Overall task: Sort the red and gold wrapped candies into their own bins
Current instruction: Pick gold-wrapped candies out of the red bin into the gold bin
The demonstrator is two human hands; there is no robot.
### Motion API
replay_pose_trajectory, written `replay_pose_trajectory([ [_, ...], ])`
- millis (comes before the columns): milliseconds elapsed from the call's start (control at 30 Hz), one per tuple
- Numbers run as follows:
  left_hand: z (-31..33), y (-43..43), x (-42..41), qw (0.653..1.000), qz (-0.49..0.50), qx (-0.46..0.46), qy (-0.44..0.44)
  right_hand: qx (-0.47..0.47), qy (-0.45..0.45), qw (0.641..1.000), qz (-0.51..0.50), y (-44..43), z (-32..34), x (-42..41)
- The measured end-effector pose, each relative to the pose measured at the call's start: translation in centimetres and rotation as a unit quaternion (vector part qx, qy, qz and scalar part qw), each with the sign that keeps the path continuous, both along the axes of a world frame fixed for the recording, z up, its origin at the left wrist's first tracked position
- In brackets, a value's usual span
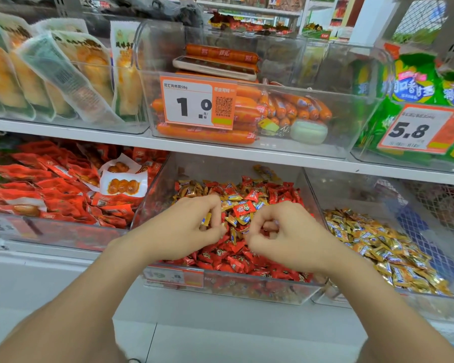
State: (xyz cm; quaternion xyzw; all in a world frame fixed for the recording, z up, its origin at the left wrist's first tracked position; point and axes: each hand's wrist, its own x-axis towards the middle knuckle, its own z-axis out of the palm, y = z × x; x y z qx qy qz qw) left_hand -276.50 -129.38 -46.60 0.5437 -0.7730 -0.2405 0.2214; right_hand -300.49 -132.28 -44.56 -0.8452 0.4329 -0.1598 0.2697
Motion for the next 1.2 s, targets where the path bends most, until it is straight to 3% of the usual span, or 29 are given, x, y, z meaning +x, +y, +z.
replay_pose_trajectory([
  [133,0.1,-0.1,-0.9,0.999,0.030,-0.001,0.026,0.057,-0.157,0.977,-0.131,-1.4,0.4,-1.2],
  [333,-0.2,-0.4,-2.1,0.990,0.071,-0.039,-0.117,-0.037,-0.135,0.967,-0.215,-2.3,0.0,-2.3],
  [467,-0.7,-0.8,-2.4,0.983,0.067,-0.045,-0.165,0.096,-0.283,0.930,-0.213,-2.1,0.8,-2.4],
  [667,-0.5,-0.9,-3.2,0.992,0.082,-0.041,-0.086,0.186,-0.375,0.894,-0.164,-2.2,1.0,-3.4],
  [867,-0.5,-1.6,-4.3,0.988,0.117,-0.090,-0.042,0.092,-0.256,0.948,-0.168,-3.5,-0.3,-4.8],
  [967,-0.5,-1.8,-4.1,0.993,0.080,-0.091,-0.011,-0.025,-0.165,0.975,-0.149,-3.6,-0.2,-5.7],
  [1100,-1.0,-2.4,-3.6,0.995,0.008,-0.078,-0.069,-0.165,-0.004,0.974,-0.155,-3.4,-0.2,-6.3],
  [1200,-1.1,-2.4,-3.6,0.994,0.008,-0.026,-0.110,-0.182,0.162,0.963,-0.118,-2.7,0.1,-5.7],
])
